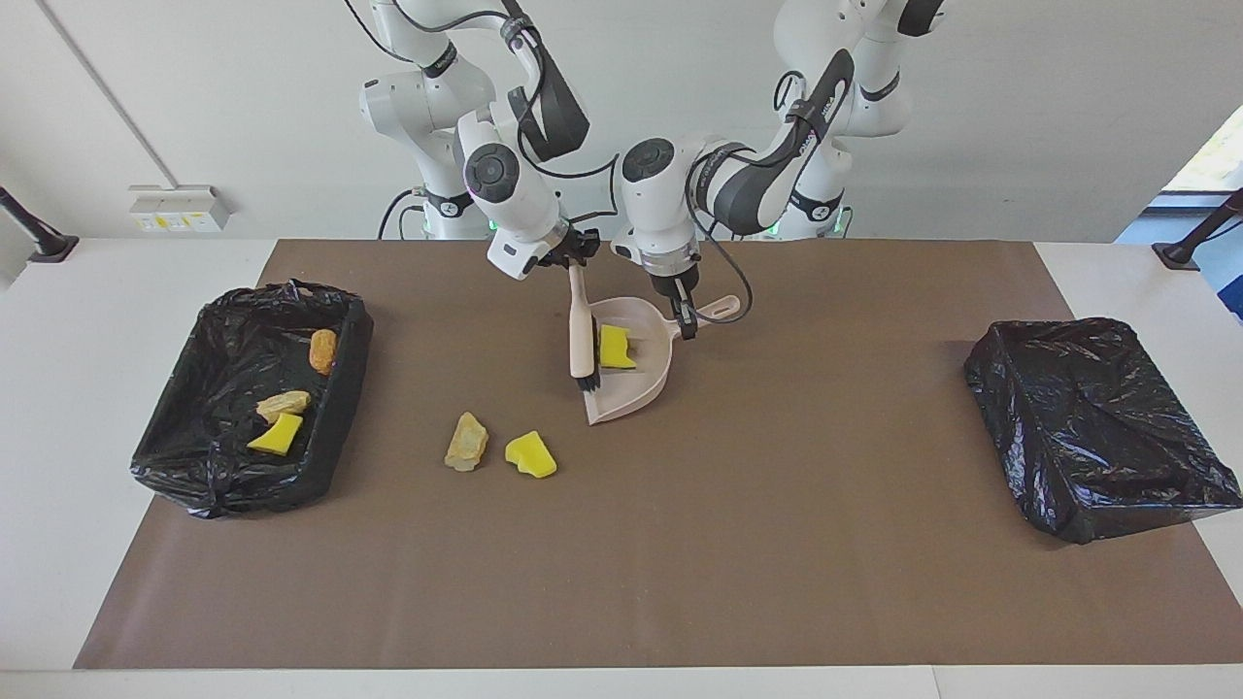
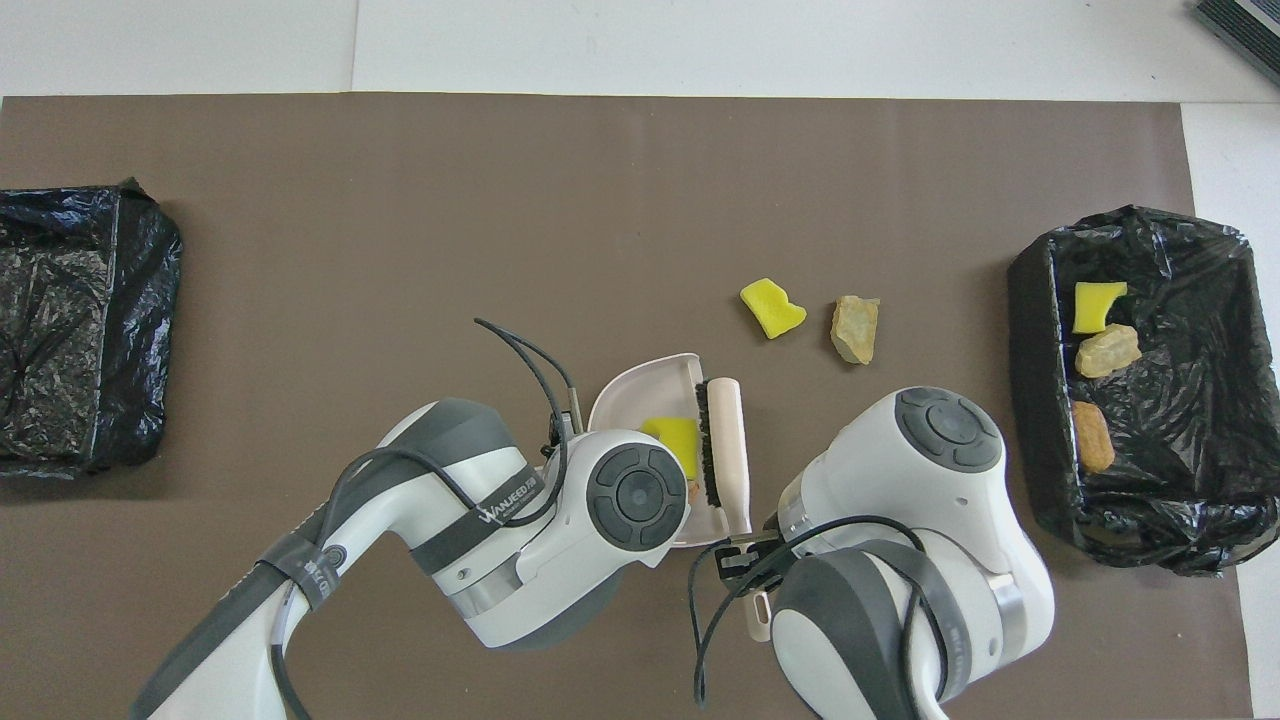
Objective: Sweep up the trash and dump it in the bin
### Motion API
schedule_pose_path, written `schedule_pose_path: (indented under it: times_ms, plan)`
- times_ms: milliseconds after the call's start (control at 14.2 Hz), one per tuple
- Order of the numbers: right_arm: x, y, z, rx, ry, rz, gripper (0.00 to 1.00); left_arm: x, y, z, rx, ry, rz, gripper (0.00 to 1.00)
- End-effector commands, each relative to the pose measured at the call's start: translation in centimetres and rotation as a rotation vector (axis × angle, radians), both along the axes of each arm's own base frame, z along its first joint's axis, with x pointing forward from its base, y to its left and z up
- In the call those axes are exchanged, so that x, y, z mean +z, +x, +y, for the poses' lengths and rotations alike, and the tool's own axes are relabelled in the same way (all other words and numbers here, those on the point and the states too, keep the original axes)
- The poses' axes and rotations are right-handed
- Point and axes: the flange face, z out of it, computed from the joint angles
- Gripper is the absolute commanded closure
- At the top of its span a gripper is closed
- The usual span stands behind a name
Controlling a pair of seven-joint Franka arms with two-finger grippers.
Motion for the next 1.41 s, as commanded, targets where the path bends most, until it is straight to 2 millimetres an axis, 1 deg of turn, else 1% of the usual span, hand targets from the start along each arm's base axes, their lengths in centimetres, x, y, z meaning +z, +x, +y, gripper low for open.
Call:
schedule_pose_path:
  times_ms: [0,70,211,282,352,423,493,564,634,705,775,846,916,1057,1128,1198,1269,1339]
  plan:
    - [3.2,1.7,-2.9,0.069,-0.096,-0.059,1.0,-0.2,0.5,1.4,0.014,-0.013,0.0,1.0]
    - [3.8,2.5,-4.0,0.099,-0.159,-0.091,1.0,-0.2,0.8,1.6,0.029,-0.025,0.003,1.0]
    - [3.6,4.0,-5.7,0.191,-0.259,-0.174,1.0,-0.4,1.5,1.9,0.06,-0.049,0.012,1.0]
    - [3.3,5.7,-8.3,0.234,-0.281,-0.224,1.0,-0.4,1.8,2.1,0.073,-0.055,0.015,1.0]
    - [2.2,7.8,-11.1,0.28,-0.304,-0.252,1.0,-0.5,1.7,2.1,0.086,-0.06,0.027,1.0]
    - [1.4,9.5,-12.8,0.333,-0.339,-0.285,1.0,-0.6,1.9,2.3,0.096,-0.063,0.032,1.0]
    - [0.6,11.5,-14.0,0.388,-0.397,-0.309,1.0,-0.4,2.7,2.9,0.127,-0.064,0.028,1.0]
    - [-0.6,13.4,-14.9,0.432,-0.445,-0.314,1.0,0.1,3.3,2.8,0.138,-0.07,0.024,1.0]
    - [-1.3,14.9,-15.3,0.466,-0.485,-0.32,1.0,0.3,3.9,2.6,0.143,-0.078,0.023,1.0]
    - [-2.7,16.0,-15.3,0.484,-0.5,-0.316,1.0,0.7,4.8,2.4,0.153,-0.091,0.019,1.0]
    - [-4.4,16.6,-15.4,0.479,-0.491,-0.315,1.0,0.8,5.8,2.7,0.163,-0.093,0.016,1.0]
    - [-5.7,16.7,-15.7,0.454,-0.489,-0.306,1.0,1.2,6.9,2.8,0.163,-0.095,-0.002,1.0]
    - [-6.5,16.4,-15.7,0.425,-0.484,-0.288,1.0,1.3,7.6,2.9,0.141,-0.078,-0.03,1.0]
    - [-8.1,15.6,-14.4,0.371,-0.435,-0.252,1.0,1.6,8.8,3.1,0.12,-0.065,-0.068,1.0]
    - [-8.4,15.3,-14.0,0.344,-0.394,-0.23,1.0,1.4,9.3,3.2,0.116,-0.058,-0.075,1.0]
    - [-8.7,14.7,-13.2,0.335,-0.363,-0.205,1.0,0.6,9.9,3.7,0.106,-0.039,-0.086,1.0]
    - [-9.0,13.9,-11.3,0.337,-0.328,-0.177,1.0,0.5,9.9,3.8,0.092,-0.024,-0.093,1.0]
    - [-9.1,13.2,-10.3,0.306,-0.285,-0.154,1.0,0.5,9.9,3.9,0.082,-0.018,-0.092,1.0]
